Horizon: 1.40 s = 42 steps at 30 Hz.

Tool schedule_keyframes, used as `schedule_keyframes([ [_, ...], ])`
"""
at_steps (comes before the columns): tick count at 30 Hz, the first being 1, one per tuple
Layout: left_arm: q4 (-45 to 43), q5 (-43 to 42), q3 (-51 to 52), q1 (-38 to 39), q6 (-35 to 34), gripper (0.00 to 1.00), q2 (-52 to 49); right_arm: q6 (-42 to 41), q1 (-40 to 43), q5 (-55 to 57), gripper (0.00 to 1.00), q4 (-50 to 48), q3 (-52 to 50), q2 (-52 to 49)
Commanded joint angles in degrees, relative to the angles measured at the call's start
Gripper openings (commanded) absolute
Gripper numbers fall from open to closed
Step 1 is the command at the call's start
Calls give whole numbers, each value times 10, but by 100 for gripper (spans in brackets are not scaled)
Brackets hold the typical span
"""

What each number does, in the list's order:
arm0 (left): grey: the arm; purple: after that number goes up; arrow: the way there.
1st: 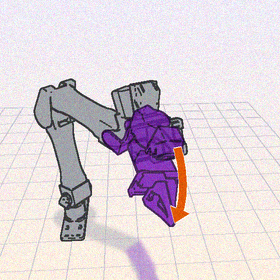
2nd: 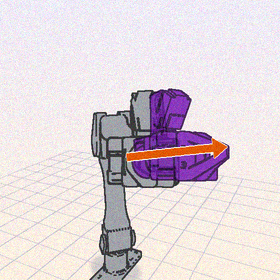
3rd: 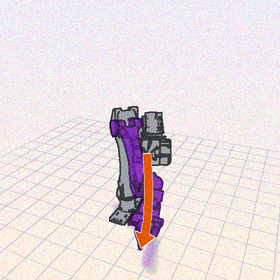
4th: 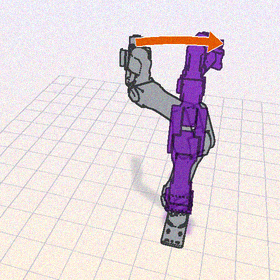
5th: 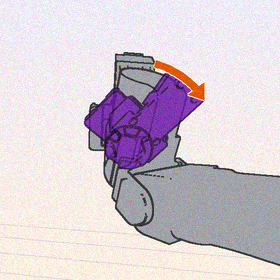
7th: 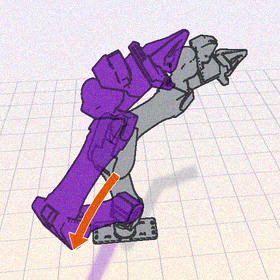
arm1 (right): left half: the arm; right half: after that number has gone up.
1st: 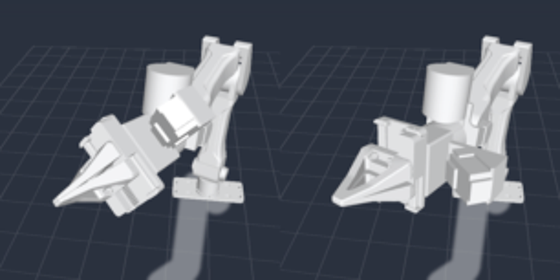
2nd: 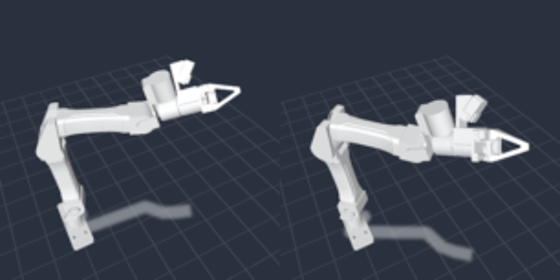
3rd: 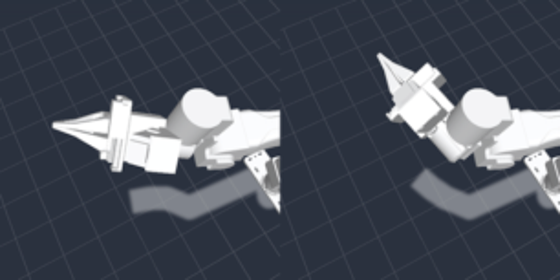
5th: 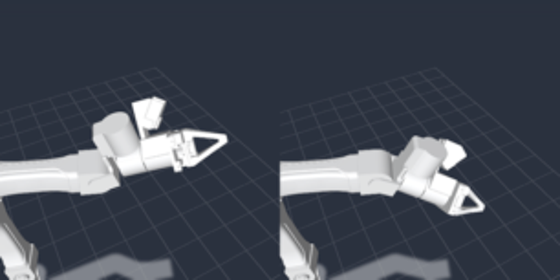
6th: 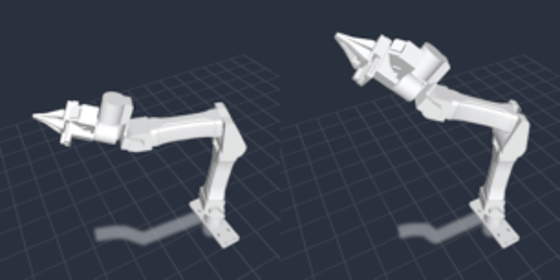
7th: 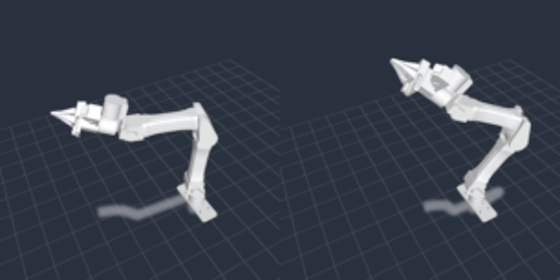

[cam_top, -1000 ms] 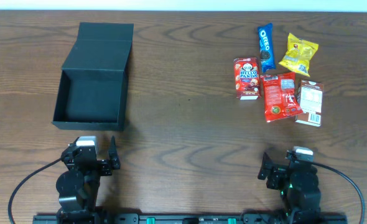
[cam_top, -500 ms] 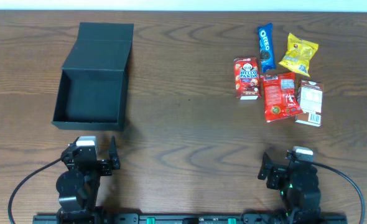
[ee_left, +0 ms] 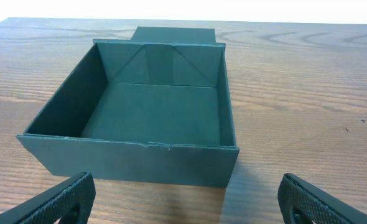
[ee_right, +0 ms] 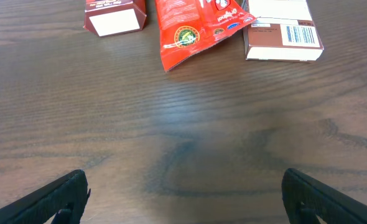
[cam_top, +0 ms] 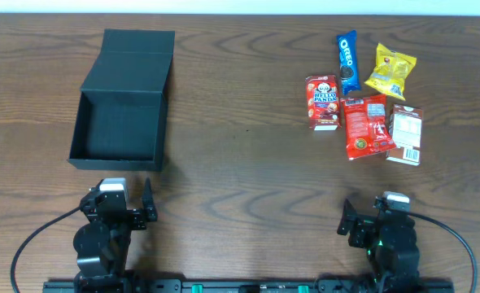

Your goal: Pack container

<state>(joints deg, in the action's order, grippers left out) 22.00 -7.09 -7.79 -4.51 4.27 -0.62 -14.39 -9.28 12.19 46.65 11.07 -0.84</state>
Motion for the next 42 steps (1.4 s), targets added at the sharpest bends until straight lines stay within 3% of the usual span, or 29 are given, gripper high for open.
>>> schedule_keyframes([
  [1,-2,-3,13,-3,-7,95,4,7,5,-2,99,0,-7,5],
  [13,-2,-251,13,-3,-231,95,4,7,5,-2,99,0,-7,5],
  [17,-3,-316,13,-3,-263,95,4,7,5,-2,99,0,-7,5],
  [21,-76,-364,13,-3,-276,95,4,7,5,-2,99,0,-7,5],
  [26,-174,-346,8,-3,-330,95,-2,7,5,-2,99,0,-7,5],
  [32,-160,-330,-52,-3,-279,95,-94,7,5,-2,99,0,-7,5],
  [38,-78,-297,-207,-3,-138,95,-291,7,5,-2,99,0,-7,5],
  [42,41,-234,-361,-2,-21,95,-462,7,5,-2,99,0,-7,5],
])
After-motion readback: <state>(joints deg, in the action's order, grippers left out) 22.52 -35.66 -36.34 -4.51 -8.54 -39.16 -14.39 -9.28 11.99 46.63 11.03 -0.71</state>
